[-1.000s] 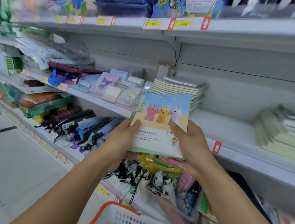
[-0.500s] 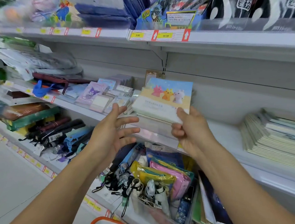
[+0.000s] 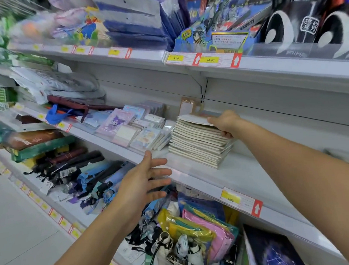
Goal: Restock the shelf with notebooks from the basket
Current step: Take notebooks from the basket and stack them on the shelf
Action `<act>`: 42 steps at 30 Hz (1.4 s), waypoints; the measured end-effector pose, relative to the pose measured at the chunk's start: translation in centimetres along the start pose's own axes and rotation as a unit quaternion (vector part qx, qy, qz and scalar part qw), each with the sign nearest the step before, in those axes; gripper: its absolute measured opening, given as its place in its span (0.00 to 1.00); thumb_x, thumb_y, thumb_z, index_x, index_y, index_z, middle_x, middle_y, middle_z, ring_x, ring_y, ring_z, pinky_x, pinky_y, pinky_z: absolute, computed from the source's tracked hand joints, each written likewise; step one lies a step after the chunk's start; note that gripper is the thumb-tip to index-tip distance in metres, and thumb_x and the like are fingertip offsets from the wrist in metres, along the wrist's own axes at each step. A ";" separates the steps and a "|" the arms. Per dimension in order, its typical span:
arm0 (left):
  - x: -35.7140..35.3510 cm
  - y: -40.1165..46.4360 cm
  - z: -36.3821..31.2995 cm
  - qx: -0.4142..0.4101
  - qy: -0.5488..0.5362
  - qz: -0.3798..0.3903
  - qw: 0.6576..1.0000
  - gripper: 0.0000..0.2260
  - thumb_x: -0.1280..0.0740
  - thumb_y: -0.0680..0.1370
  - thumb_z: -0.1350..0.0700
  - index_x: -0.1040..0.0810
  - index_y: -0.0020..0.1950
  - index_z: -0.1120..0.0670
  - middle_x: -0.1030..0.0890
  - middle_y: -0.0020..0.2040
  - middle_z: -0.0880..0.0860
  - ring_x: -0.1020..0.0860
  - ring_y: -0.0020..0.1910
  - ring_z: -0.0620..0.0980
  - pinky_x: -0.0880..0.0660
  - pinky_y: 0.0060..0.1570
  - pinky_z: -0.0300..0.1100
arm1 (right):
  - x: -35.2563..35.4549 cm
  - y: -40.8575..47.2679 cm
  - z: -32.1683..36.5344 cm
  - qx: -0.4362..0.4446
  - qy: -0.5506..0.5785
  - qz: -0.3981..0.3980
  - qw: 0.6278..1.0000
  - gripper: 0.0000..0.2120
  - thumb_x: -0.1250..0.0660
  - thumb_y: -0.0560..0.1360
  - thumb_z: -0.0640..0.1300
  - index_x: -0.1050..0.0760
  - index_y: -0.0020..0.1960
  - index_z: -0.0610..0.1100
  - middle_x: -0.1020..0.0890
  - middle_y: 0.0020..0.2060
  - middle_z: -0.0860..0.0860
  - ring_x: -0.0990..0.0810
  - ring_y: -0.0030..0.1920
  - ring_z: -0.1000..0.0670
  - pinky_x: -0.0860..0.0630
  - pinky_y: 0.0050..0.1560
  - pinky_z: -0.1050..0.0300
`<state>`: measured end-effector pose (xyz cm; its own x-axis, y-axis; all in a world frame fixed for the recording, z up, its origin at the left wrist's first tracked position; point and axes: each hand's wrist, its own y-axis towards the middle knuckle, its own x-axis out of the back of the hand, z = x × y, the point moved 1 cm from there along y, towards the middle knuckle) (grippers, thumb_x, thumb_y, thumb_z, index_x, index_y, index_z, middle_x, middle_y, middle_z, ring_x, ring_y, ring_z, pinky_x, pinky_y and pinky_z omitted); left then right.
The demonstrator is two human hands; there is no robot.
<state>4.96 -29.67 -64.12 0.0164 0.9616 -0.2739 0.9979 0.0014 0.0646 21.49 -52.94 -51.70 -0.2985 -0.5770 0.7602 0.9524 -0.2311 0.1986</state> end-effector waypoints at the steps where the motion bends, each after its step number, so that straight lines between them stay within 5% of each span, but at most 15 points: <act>1: 0.0 0.0 0.1 0.003 0.004 0.003 1.000 0.21 0.46 0.81 0.39 0.17 0.53 0.49 0.14 0.48 0.50 0.16 0.47 0.48 0.20 0.43 0.45 | 0.2 0.0 0.4 0.014 -0.059 -0.001 0.998 0.24 0.32 0.75 0.64 0.30 0.37 0.44 0.25 0.31 0.47 0.27 0.28 0.49 0.32 0.26 0.63; 3: 0.2 0.1 0.3 0.008 0.015 0.007 1.000 0.22 0.46 0.81 0.38 0.17 0.53 0.49 0.14 0.47 0.49 0.15 0.46 0.47 0.20 0.41 0.44 | 0.3 -0.1 1.0 0.044 -0.180 -0.013 0.983 0.31 0.34 0.66 0.76 0.27 0.42 0.47 0.23 0.38 0.50 0.23 0.38 0.48 0.31 0.34 0.58; 6: 0.5 0.2 0.5 0.013 0.022 0.003 1.000 0.23 0.46 0.81 0.38 0.17 0.52 0.51 0.14 0.46 0.48 0.15 0.43 0.46 0.20 0.34 0.39 | 0.3 0.8 1.5 0.067 -0.291 -0.031 0.954 0.36 0.36 0.66 0.78 0.26 0.53 0.46 0.21 0.50 0.50 0.24 0.50 0.45 0.29 0.43 0.53; 9: 1.0 0.3 0.6 0.015 0.031 -0.008 0.999 0.23 0.46 0.80 0.38 0.17 0.52 0.51 0.14 0.46 0.48 0.15 0.42 0.46 0.21 0.33 0.39 | 0.4 1.7 1.3 0.055 -0.301 -0.020 0.952 0.34 0.36 0.70 0.73 0.26 0.60 0.45 0.24 0.49 0.49 0.25 0.50 0.44 0.28 0.47 0.52; 13: 1.6 0.4 0.7 0.024 0.037 -0.021 0.999 0.24 0.46 0.81 0.38 0.17 0.52 0.52 0.13 0.45 0.48 0.15 0.44 0.49 0.20 0.35 0.41 | 0.8 2.5 0.2 0.041 -0.267 -0.043 0.962 0.30 0.34 0.70 0.70 0.25 0.55 0.45 0.24 0.41 0.51 0.24 0.42 0.48 0.32 0.38 0.56; 16: 1.6 0.3 0.6 0.036 0.050 -0.025 0.998 0.23 0.46 0.81 0.39 0.17 0.53 0.53 0.13 0.45 0.48 0.15 0.45 0.49 0.20 0.38 0.42 | 0.3 1.9 -0.5 0.029 -0.212 -0.052 0.975 0.27 0.33 0.73 0.66 0.25 0.58 0.43 0.20 0.51 0.46 0.22 0.49 0.44 0.29 0.43 0.53; 19: 1.7 0.1 -0.1 0.046 0.068 -0.012 0.997 0.23 0.45 0.81 0.39 0.18 0.52 0.53 0.13 0.44 0.49 0.16 0.41 0.48 0.21 0.39 0.43 | -0.8 -2.5 -1.2 0.099 -0.133 -0.219 0.962 0.26 0.36 0.76 0.62 0.25 0.64 0.44 0.19 0.58 0.43 0.22 0.58 0.40 0.25 0.51 0.50; 21: 1.9 0.2 0.0 0.062 0.120 -0.011 0.991 0.21 0.43 0.81 0.39 0.18 0.50 0.54 0.14 0.43 0.51 0.17 0.40 0.50 0.21 0.39 0.44 | -4.1 -8.1 -3.2 0.209 -0.012 -0.343 0.916 0.16 0.37 0.77 0.59 0.23 0.56 0.49 0.18 0.49 0.49 0.21 0.50 0.45 0.26 0.45 0.53; 23: 2.7 0.4 1.1 0.077 0.246 -0.018 0.966 0.21 0.41 0.81 0.40 0.19 0.49 0.55 0.16 0.43 0.53 0.20 0.38 0.51 0.23 0.38 0.43 | -10.9 -14.9 -6.1 0.281 0.088 -0.275 0.915 0.07 0.36 0.77 0.55 0.25 0.44 0.53 0.21 0.36 0.56 0.23 0.38 0.54 0.29 0.36 0.58; 25: 3.9 0.5 2.8 0.082 0.426 0.020 0.901 0.21 0.41 0.81 0.41 0.21 0.52 0.57 0.17 0.47 0.55 0.20 0.40 0.51 0.23 0.38 0.42 | -19.5 -21.7 -10.1 0.229 0.094 -0.027 0.969 0.09 0.33 0.76 0.54 0.23 0.41 0.50 0.20 0.33 0.53 0.22 0.35 0.54 0.28 0.36 0.57; 27: 5.3 0.0 4.8 0.135 0.561 0.105 0.810 0.22 0.41 0.81 0.40 0.23 0.57 0.58 0.18 0.49 0.55 0.19 0.44 0.52 0.22 0.40 0.43 | -27.0 -27.9 -14.6 0.097 0.032 0.243 0.965 0.18 0.29 0.75 0.58 0.19 0.53 0.43 0.16 0.48 0.46 0.18 0.48 0.48 0.25 0.46 0.55; 29: 6.7 -0.3 6.2 0.199 0.630 0.178 0.729 0.22 0.40 0.80 0.39 0.25 0.60 0.57 0.19 0.49 0.53 0.18 0.44 0.51 0.20 0.42 0.44 | -32.0 -32.2 -18.9 -0.008 -0.005 0.347 0.938 0.36 0.28 0.71 0.65 0.28 0.70 0.44 0.24 0.66 0.46 0.24 0.64 0.46 0.26 0.60 0.53; 33: 8.4 -1.0 7.0 0.230 0.672 0.212 0.671 0.23 0.42 0.80 0.38 0.24 0.61 0.55 0.19 0.49 0.49 0.17 0.46 0.49 0.19 0.46 0.46 | -36.5 -36.1 -22.6 -0.060 -0.032 0.320 0.945 0.44 0.25 0.55 0.73 0.29 0.63 0.49 0.27 0.58 0.50 0.28 0.62 0.45 0.24 0.57 0.50; 36: 9.1 -1.5 7.2 0.224 0.689 0.230 0.650 0.21 0.43 0.81 0.40 0.25 0.63 0.55 0.19 0.50 0.49 0.18 0.48 0.49 0.19 0.51 0.49 | -38.5 -36.5 -23.9 -0.149 0.017 0.288 0.946 0.56 0.20 0.50 0.70 0.33 0.69 0.45 0.27 0.63 0.50 0.29 0.66 0.45 0.25 0.60 0.52; 42: 9.0 -2.0 7.3 0.238 0.682 0.248 0.646 0.18 0.42 0.81 0.41 0.26 0.63 0.51 0.19 0.52 0.49 0.18 0.51 0.49 0.21 0.56 0.52 | -41.2 -36.1 -26.0 -0.189 0.118 0.191 0.956 0.38 0.14 0.58 0.48 0.27 0.63 0.47 0.30 0.53 0.53 0.27 0.57 0.49 0.27 0.51 0.59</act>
<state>3.54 -22.98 -73.73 0.5955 0.1594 0.7874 0.8021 -0.1718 -0.5719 -2.20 -41.18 -106.27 0.0182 -0.8267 0.5624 0.9177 -0.2094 -0.3376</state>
